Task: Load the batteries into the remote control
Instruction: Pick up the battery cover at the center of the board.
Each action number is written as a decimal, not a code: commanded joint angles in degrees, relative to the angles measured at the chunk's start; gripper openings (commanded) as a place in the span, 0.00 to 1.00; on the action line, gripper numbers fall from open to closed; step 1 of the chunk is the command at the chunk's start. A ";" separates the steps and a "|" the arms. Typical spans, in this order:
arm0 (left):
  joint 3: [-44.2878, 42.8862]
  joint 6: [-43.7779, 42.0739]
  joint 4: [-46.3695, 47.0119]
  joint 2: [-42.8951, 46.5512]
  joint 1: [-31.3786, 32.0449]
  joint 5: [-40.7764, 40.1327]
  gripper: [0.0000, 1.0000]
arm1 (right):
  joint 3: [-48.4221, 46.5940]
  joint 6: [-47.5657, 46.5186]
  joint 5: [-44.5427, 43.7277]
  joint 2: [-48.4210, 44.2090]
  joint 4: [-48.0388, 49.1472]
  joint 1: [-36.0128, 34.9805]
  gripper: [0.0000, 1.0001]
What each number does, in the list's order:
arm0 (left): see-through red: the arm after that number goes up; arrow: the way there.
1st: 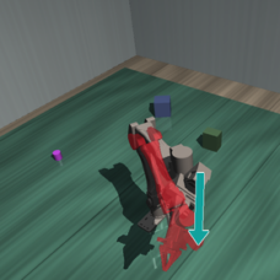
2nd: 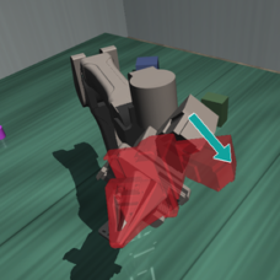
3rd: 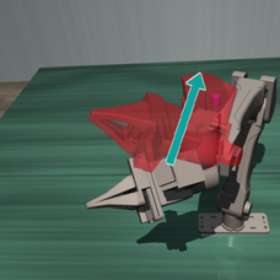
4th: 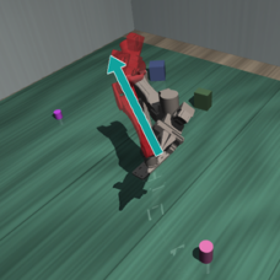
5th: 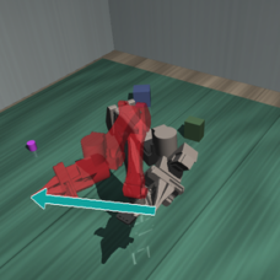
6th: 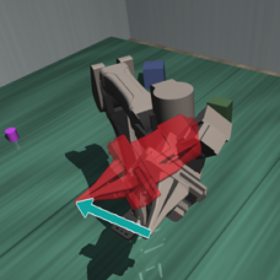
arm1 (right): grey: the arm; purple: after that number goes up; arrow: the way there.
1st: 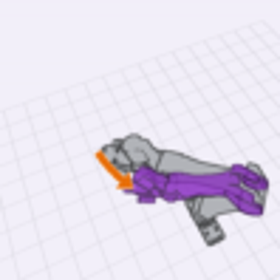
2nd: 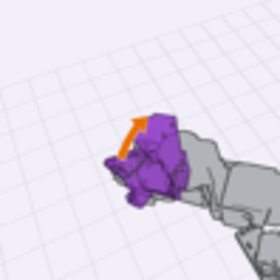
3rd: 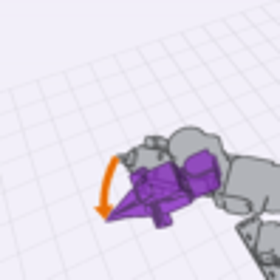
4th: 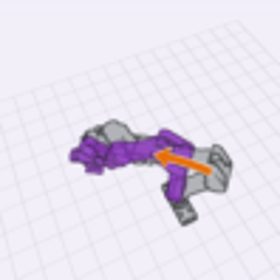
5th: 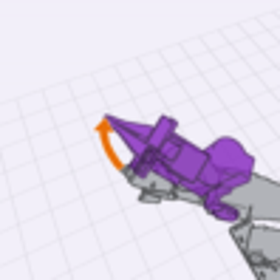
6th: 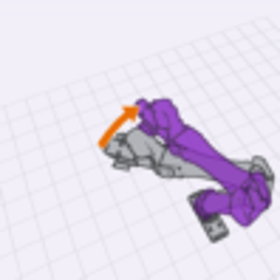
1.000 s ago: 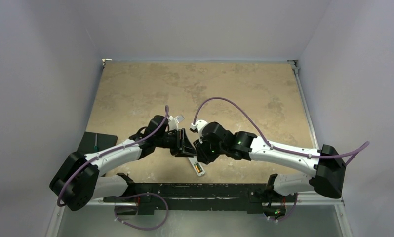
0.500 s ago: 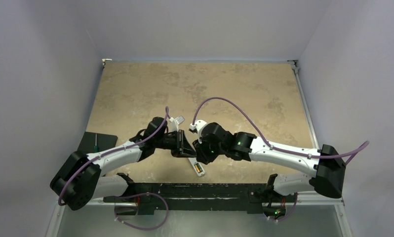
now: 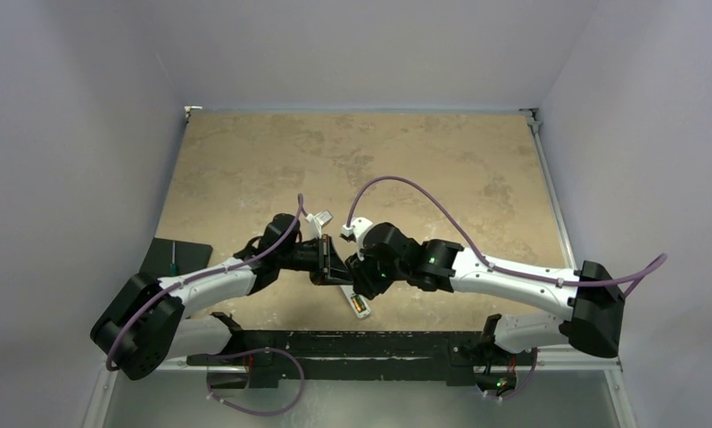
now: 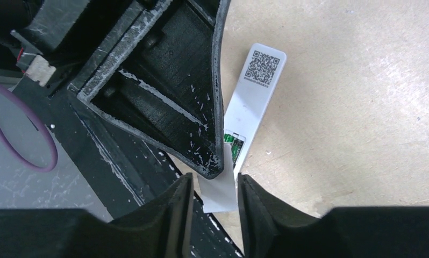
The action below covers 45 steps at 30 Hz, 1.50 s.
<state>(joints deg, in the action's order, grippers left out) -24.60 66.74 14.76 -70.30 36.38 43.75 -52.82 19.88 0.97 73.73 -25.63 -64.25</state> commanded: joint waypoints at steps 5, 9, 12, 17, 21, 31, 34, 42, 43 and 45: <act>1.17 3.21 6.37 0.74 -0.34 1.75 0.00 | 0.90 -0.28 -0.40 -2.61 2.95 -0.68 0.48; 1.65 4.17 7.53 0.69 -0.34 2.02 0.00 | 1.38 -0.34 -0.58 -2.72 3.07 -0.95 0.48; 1.66 4.36 7.73 0.69 -0.26 2.29 0.00 | 1.34 -0.62 -1.24 -2.96 2.35 -1.14 0.48; 1.65 4.36 7.48 0.74 -0.26 2.53 0.00 | 1.79 -1.07 -1.84 -4.20 1.35 -1.39 0.48; 1.75 4.34 7.47 0.61 -0.33 2.49 0.00 | 2.72 -0.82 -2.13 -5.53 0.75 -1.58 0.47; 1.15 4.54 7.55 0.43 -0.27 2.91 0.00 | 3.65 -0.19 -3.30 -6.43 0.27 -1.83 0.46; 1.13 4.71 7.73 0.43 -0.32 3.26 0.00 | 3.69 -0.15 -3.66 -6.03 0.48 -1.98 0.46; 1.67 4.63 7.76 0.50 -0.30 3.27 0.00 | 3.33 -0.13 -3.87 -5.79 0.80 -2.50 0.38; 1.66 4.70 7.82 0.56 -0.30 3.27 0.00 | 3.39 -0.10 -3.95 -5.79 0.77 -2.54 0.37; 1.67 4.68 7.87 0.61 -0.26 3.27 0.00 | 3.36 -0.10 -3.92 -5.71 0.78 -2.64 0.37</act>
<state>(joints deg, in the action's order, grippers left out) -23.49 70.96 19.79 -70.28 36.38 45.87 -49.19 19.88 -1.98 68.20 -25.78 -66.50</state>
